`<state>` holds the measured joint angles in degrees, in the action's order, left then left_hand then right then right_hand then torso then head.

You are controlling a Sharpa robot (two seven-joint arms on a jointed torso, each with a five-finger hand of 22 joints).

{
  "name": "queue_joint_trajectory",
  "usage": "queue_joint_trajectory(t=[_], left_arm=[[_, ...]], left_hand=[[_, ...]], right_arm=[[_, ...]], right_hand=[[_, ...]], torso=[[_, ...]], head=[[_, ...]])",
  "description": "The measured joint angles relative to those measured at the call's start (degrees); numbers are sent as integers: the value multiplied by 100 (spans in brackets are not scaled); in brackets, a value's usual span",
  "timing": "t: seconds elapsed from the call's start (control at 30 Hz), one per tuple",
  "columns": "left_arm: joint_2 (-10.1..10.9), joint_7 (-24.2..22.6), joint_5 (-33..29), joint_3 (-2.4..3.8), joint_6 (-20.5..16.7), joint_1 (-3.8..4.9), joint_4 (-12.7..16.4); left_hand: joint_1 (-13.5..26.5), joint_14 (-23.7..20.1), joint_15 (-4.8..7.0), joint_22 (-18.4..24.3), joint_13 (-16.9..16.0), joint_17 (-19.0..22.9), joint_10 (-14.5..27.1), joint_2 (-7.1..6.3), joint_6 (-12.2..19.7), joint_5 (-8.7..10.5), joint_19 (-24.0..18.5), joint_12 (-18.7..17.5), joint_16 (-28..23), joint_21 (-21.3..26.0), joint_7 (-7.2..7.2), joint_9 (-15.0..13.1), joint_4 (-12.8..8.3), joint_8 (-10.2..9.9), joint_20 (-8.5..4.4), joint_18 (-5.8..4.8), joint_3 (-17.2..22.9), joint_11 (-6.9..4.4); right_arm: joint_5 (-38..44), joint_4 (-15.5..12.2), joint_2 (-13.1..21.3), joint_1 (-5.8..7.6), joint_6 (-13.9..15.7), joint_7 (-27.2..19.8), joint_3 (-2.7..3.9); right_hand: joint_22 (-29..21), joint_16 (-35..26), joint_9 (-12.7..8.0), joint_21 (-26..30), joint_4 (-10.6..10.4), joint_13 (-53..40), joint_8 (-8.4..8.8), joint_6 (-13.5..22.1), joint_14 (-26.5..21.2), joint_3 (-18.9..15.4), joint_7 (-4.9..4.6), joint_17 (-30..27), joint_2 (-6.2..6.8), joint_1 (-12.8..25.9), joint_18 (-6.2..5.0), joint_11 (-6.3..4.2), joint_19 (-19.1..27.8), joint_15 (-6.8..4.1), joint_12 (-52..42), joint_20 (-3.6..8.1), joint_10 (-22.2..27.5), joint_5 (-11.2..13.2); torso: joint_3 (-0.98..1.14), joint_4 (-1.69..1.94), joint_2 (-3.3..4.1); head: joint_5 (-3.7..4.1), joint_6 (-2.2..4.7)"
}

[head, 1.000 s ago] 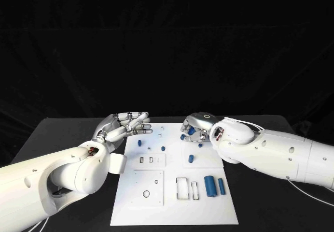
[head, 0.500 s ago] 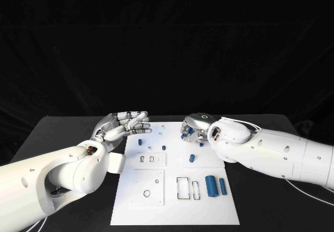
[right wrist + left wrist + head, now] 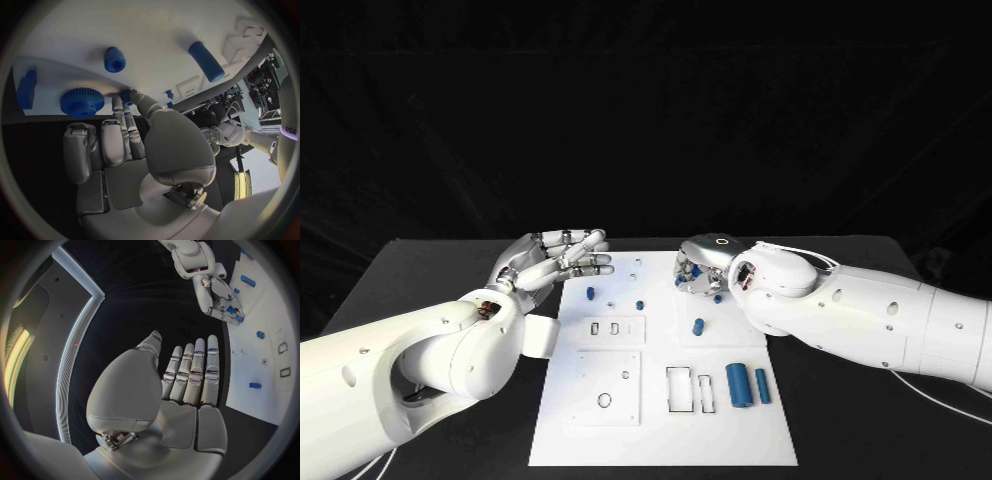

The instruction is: Assemble the parts on the task board

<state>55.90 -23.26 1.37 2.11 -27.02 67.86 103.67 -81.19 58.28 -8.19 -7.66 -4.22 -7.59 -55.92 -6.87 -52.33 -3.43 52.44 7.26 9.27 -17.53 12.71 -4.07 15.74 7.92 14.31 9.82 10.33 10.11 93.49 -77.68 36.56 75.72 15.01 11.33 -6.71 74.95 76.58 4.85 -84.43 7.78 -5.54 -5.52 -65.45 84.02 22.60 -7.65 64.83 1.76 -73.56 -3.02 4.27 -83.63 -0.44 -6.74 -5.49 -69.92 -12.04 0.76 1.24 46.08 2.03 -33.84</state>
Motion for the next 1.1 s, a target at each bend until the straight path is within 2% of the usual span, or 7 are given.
queue_joint_trajectory(t=[0.1,0.37,0.47,0.6,0.73,1.1], left_arm=[[2,8,0,0,2,1,0],[15,29,1,0,4,4,-38],[20,34,1,0,4,5,-68],[48,40,1,0,5,8,-90],[80,46,1,0,5,9,-100],[88,58,-1,-1,5,11,-93]], left_hand=[[0,0,0,-2,2,-4,12,0,0,0,9,-17,0,-1,0,3,0,0,-9,0,0,11],[0,0,0,-2,5,-6,12,0,21,0,9,-17,0,0,21,2,0,0,-9,-1,0,11],[0,0,0,-2,5,-5,12,0,21,0,9,-17,0,0,20,2,0,0,-9,-1,0,11],[0,0,0,-2,4,-5,12,0,21,0,9,-17,0,0,20,2,0,0,-9,-1,0,11],[0,0,0,-1,5,-5,12,0,21,0,9,-41,0,0,20,2,0,0,-9,0,0,11],[0,0,0,-1,4,-10,12,0,21,0,9,-41,0,1,20,6,0,-21,-9,0,0,11]], right_arm=[[17,-24,6,-3,55,11,-5],[1,-150,28,-14,392,21,-11],[-28,-127,-45,-7,580,26,-8],[-92,19,-209,28,821,33,-5],[-166,197,-401,48,1001,37,-2],[-350,789,-963,57,1298,22,-12]], right_hand=[[0,14,8,-42,2,0,-17,-56,0,115,19,0,1,-1,0,32,0,0,-12,0,-32,23],[-1,14,13,-42,11,-84,-37,-76,-20,169,39,-1,16,-16,0,32,0,-20,-16,0,-32,16],[-1,14,13,-42,9,-85,-37,-76,-20,171,39,-8,16,-16,-1,32,-19,-20,-16,19,-32,9],[-1,14,15,-42,4,-85,-37,-75,-20,211,39,-10,45,-44,-1,32,-19,-20,2,19,-32,8],[-1,35,16,-42,2,-84,-36,-75,-20,225,39,-9,44,-44,-1,32,-19,-20,24,19,-32,8],[-2,35,19,-42,-5,-81,-14,-71,-20,233,36,-10,44,-44,-1,32,-19,-20,46,19,-32,10]], torso=[[0,0,4],[0,0,8],[-3,3,8],[-7,10,13],[-8,10,20],[-7,26,36]], head=[[0,4],[-8,50],[29,67],[78,91],[86,100],[36,119]])
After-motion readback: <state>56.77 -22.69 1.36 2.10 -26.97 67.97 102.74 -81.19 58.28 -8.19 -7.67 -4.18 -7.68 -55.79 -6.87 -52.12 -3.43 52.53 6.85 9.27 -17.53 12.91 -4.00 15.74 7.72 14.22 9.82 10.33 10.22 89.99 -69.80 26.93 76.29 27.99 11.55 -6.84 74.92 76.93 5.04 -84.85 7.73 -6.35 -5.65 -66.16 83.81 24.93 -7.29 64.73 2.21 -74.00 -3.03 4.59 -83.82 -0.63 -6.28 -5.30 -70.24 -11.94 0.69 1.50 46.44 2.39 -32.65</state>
